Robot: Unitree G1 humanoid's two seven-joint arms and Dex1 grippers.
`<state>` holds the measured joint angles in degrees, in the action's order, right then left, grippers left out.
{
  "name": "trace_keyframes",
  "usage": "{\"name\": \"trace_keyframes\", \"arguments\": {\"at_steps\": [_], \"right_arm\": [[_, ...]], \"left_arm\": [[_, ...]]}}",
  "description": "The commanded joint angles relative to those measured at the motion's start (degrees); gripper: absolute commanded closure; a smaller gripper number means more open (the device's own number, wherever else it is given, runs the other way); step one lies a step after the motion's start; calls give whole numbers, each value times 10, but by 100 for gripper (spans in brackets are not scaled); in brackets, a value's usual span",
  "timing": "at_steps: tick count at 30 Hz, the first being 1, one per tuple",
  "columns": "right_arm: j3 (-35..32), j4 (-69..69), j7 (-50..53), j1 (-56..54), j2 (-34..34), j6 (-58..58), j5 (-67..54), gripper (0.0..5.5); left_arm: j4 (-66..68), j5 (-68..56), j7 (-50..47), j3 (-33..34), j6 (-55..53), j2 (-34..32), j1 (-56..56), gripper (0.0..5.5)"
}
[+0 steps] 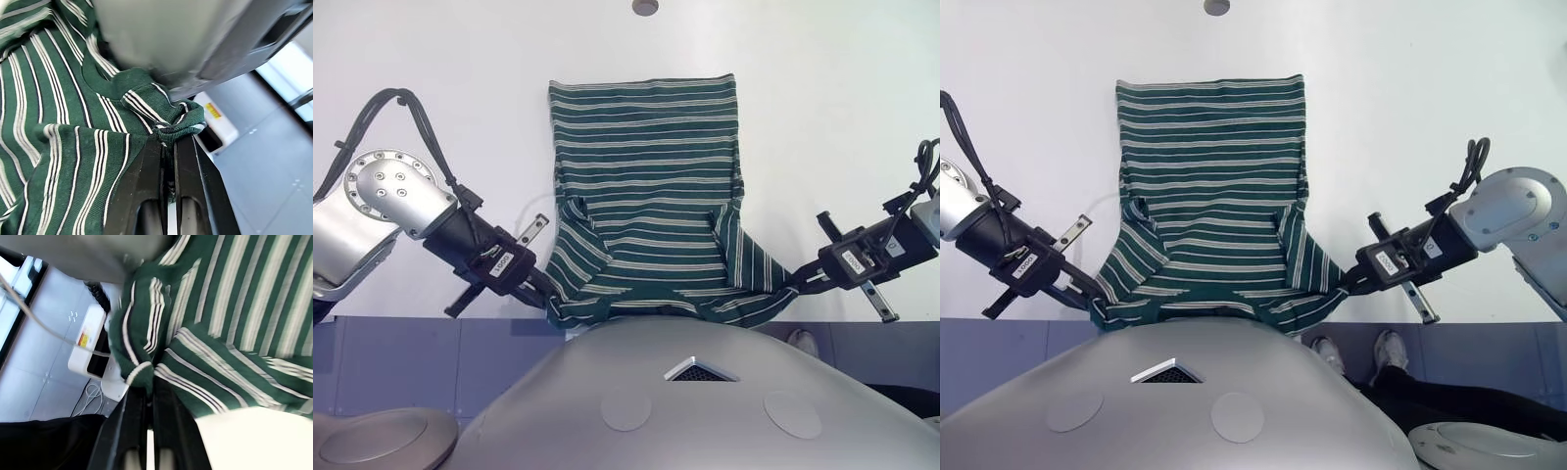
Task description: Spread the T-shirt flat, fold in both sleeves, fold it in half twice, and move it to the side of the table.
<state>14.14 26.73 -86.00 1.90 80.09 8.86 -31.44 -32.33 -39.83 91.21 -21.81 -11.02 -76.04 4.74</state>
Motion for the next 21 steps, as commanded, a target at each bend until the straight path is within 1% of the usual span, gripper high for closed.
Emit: {"name": "trace_keyframes", "arguments": {"at_steps": [1, 2, 6, 8, 10, 12, 14, 16, 21], "right_arm": [[1, -29, -18, -117, -59, 92, -28, 550], [12, -51, -24, -153, -84, 112, -23, 550], [59, -216, -35, -309, -204, 172, 31, 550], [67, -329, -23, -376, -264, 185, 62, 550], [76, -436, -19, -424, -310, 179, 97, 550], [88, -525, -21, -449, -349, 160, 134, 550], [94, -597, -18, -465, -382, 142, 163, 550], [83, -676, 6, -482, -417, 121, 187, 550], [38, -805, 97, -504, -476, 38, 225, 550]], "left_arm": [[-6, -63, 5, 43, -97, 7, 65, 550], [15, -66, 7, 35, -126, 27, 100, 550], [189, -55, 13, -47, -226, 126, 280, 550], [306, -24, 13, -86, -228, 170, 340, 550], [408, 7, 13, -123, -208, 191, 370, 550], [480, 23, 13, -140, -198, 212, 386, 550], [538, 31, 13, -141, -194, 236, 403, 550], [591, 41, 13, -125, -190, 260, 416, 550], [680, 67, 10, -49, -180, 313, 440, 550]]}}
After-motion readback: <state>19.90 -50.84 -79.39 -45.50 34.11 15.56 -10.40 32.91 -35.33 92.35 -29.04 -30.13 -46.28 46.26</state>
